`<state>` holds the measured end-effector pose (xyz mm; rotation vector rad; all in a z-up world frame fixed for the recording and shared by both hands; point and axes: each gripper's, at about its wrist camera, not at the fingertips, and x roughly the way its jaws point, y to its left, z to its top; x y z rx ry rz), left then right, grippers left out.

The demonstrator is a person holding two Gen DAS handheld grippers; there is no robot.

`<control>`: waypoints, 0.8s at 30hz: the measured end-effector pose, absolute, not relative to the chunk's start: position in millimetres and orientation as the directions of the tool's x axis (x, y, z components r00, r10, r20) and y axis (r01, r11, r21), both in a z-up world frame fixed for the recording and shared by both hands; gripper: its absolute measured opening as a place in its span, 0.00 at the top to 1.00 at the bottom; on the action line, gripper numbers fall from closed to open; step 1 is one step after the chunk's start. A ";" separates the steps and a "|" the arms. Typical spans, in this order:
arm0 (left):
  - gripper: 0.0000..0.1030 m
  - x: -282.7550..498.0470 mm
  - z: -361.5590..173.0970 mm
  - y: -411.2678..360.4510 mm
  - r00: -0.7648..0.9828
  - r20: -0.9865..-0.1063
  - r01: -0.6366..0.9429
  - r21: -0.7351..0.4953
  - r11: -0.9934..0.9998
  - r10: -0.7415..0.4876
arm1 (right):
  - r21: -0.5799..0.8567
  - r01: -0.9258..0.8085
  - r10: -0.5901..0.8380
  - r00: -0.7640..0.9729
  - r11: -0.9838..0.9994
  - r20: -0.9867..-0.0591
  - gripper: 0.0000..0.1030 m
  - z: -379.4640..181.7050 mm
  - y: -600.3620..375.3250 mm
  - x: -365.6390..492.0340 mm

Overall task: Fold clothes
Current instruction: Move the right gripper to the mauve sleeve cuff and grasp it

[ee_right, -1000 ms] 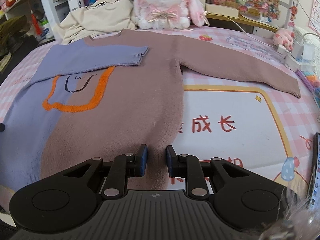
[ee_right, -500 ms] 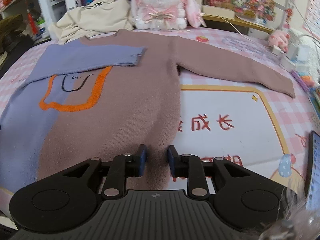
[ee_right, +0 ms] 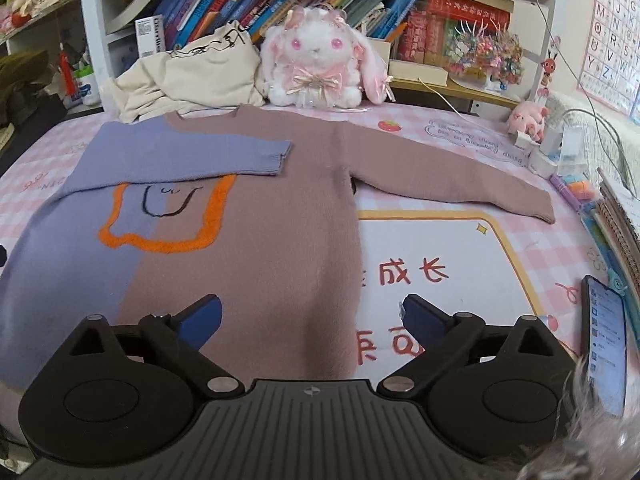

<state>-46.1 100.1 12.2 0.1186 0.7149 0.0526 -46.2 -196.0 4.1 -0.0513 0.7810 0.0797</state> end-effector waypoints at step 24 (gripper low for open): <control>0.09 -62.8 -2.2 102.6 0.740 -0.670 0.136 0.050 0.989 -0.067 | -0.086 -0.046 -0.028 0.714 0.995 -0.699 0.05 5.0 -172.0 -92.8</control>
